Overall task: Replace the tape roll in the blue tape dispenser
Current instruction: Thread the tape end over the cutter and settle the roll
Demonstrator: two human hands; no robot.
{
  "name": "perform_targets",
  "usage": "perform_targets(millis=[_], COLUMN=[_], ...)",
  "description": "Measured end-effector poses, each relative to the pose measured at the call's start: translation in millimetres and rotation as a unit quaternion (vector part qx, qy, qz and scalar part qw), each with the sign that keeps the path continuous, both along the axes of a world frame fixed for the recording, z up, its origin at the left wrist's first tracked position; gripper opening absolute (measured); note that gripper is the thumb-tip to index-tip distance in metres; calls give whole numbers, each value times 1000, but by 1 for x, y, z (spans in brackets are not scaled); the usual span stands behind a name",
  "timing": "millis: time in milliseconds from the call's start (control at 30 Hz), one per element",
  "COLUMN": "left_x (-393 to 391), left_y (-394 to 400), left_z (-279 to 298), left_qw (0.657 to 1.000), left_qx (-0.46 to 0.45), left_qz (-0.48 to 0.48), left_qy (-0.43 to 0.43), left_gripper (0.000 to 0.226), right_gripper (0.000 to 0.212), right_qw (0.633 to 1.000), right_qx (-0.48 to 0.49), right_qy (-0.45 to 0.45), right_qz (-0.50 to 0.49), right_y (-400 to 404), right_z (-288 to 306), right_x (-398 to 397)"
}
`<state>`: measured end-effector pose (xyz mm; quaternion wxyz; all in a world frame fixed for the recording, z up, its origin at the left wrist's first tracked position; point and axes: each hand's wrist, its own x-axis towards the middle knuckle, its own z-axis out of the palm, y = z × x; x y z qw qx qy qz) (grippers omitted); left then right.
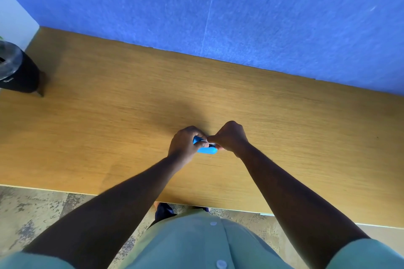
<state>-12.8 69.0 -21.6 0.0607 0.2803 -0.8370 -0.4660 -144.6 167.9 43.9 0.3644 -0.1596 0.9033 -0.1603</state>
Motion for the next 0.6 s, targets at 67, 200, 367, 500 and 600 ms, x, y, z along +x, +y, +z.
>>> perform_targets(millis=[67, 200, 367, 500, 600], left_x=[0, -1, -3, -3, -3], left_y=[-1, -2, 0, -1, -1], left_z=[0, 0, 1, 3, 4], left_qw=[1000, 1000, 1000, 1000, 1000], left_qx=[6, 4, -6, -1, 0], left_qz=[-1, -3, -6, -8, -8], left_qy=[6, 5, 9, 8, 11], left_gripper=[12, 12, 14, 15, 16], right_gripper=[31, 15, 3, 7, 12], right_qw=[999, 996, 997, 994, 992], right_qx=[-14, -38, -53, -63, -69], right_qy=[-20, -43, -22, -43, -64], right_qz=[-26, -67, -50, -84, -89], right_y=[3, 8, 11, 16, 18], right_z=[2, 5, 3, -2, -4], right_x=[-1, -2, 1, 1, 0])
